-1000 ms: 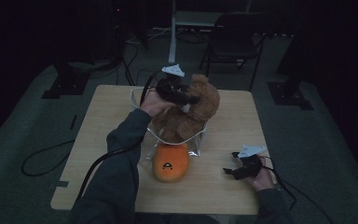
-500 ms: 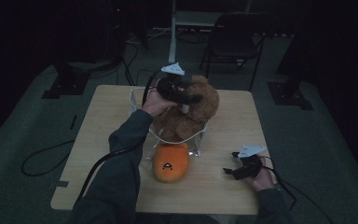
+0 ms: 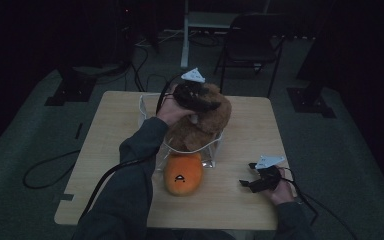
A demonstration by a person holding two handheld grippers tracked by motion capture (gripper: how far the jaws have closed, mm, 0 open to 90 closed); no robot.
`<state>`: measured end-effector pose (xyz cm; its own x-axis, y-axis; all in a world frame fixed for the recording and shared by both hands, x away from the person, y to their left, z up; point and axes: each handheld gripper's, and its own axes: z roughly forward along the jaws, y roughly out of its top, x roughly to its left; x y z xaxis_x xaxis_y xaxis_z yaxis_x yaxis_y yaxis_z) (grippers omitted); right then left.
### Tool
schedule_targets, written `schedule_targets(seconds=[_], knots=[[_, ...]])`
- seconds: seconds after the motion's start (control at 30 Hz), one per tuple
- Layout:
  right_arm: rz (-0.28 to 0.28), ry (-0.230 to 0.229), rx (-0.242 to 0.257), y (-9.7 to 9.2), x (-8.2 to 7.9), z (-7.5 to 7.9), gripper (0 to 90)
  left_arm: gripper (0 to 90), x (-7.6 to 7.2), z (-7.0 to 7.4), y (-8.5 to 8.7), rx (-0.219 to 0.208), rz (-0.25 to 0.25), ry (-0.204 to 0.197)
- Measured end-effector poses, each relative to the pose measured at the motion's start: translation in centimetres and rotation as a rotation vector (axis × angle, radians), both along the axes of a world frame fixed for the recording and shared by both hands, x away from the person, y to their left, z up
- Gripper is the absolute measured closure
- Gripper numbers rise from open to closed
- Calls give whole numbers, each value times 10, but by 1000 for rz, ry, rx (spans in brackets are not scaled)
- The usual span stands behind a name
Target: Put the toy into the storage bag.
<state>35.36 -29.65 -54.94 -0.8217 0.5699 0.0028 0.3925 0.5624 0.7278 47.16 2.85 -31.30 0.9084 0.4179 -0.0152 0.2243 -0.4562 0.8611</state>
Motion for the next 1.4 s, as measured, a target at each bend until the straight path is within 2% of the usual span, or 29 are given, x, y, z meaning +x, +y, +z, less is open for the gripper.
schedule_targets(seconds=[0.13,0.37,0.43,0.53,0.63,0.83,0.93,1.03,1.17,1.23,1.27,1.33,1.37,1.4], knots=[[0,-1,0,0,0,0,146,385,0,-3,-1,53,-10,9],[0,0,0,0,0,0,147,403,-1,-6,-2,78,-21,18],[0,0,0,0,0,0,146,406,-1,-10,-2,104,-27,22],[1,0,0,0,0,0,147,415,-1,-16,-3,173,-30,41],[0,0,0,0,0,0,147,422,-2,-15,-4,184,-36,48],[0,0,0,0,0,0,146,426,-1,-18,-2,191,-41,62],[0,0,0,0,0,0,146,423,-2,-17,-3,186,-37,52],[0,0,0,0,0,0,146,375,-4,-14,-2,149,-28,24],[0,0,0,0,0,0,147,315,-4,-9,-1,57,-1,-16],[0,0,0,0,0,0,147,296,-3,-8,-2,30,16,-27],[0,-1,0,0,0,0,146,296,-1,-8,-3,31,24,-23],[0,-1,0,0,0,0,146,301,2,-11,-6,63,40,-6],[0,0,0,0,0,0,147,327,3,-13,-7,87,49,5],[0,0,0,0,0,0,147,358,3,-13,-7,87,49,5]])
